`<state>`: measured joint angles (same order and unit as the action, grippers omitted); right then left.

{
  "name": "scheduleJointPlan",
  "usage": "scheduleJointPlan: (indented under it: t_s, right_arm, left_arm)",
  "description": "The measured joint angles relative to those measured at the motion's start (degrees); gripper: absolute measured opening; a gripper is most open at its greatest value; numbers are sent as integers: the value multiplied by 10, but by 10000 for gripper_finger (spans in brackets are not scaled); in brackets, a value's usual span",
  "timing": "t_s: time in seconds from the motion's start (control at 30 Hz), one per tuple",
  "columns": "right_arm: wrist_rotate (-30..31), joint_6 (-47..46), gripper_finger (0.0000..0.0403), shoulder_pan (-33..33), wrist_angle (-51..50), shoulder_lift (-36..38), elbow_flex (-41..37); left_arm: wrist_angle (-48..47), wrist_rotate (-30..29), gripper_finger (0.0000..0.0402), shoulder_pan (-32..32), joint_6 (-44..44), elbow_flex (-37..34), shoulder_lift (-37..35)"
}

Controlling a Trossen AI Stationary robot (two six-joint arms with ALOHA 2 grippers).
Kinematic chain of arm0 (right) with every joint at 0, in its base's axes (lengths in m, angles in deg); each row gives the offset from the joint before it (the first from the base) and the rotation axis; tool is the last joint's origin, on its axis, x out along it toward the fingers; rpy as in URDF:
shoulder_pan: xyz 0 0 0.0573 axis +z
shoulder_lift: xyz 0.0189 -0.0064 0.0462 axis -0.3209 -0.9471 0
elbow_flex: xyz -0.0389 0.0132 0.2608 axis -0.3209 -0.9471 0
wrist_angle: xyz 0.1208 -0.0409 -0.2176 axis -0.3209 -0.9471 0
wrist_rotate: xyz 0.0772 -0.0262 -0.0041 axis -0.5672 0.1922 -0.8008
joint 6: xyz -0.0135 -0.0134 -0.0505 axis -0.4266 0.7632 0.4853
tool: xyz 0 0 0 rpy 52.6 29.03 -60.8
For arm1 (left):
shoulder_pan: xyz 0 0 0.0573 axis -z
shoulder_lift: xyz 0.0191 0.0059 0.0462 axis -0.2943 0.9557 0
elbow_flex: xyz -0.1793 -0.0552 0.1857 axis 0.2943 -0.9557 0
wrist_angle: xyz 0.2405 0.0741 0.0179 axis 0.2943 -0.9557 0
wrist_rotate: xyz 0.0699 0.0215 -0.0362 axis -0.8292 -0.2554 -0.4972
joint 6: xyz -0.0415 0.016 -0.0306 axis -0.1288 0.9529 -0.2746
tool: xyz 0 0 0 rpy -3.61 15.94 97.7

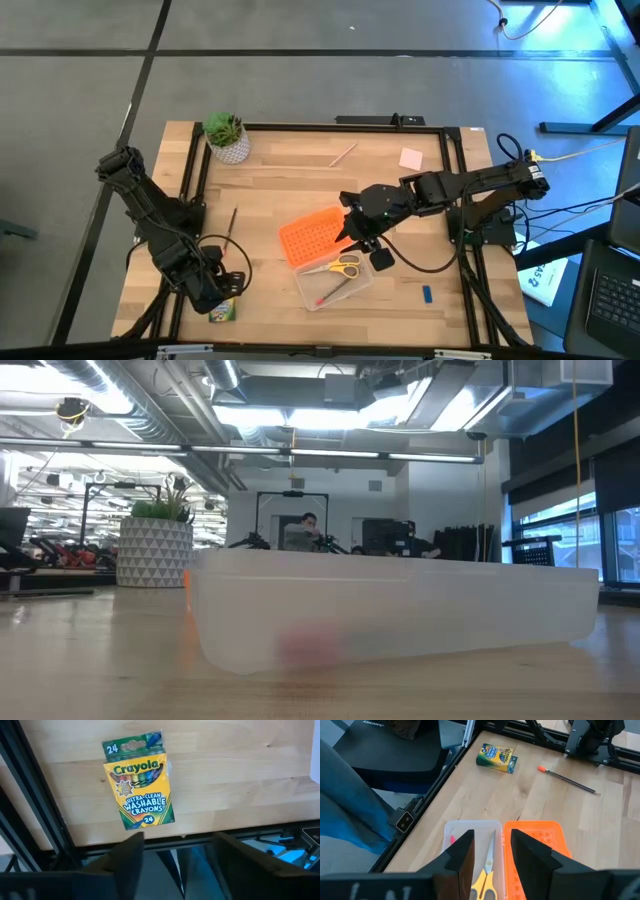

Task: Pack school essentials
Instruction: Put the yellow crayon box into the orange supply box

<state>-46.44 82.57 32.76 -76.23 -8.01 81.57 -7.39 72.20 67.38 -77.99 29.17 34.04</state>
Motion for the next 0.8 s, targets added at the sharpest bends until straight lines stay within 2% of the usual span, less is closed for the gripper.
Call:
scheduleJointPlan:
  t_s: [0.27,0.47,0.8]
  right_arm:
    - [0,0,129,0,0,0,0]
    - [0,0,129,0,0,0,0]
    - [5,0,129,0,0,0,0]
  left_arm:
    - [1,4,387,0,1,0,31]
    - [17,-6,393,0,6,0,51]
    - [19,33,399,1,11,0,101]
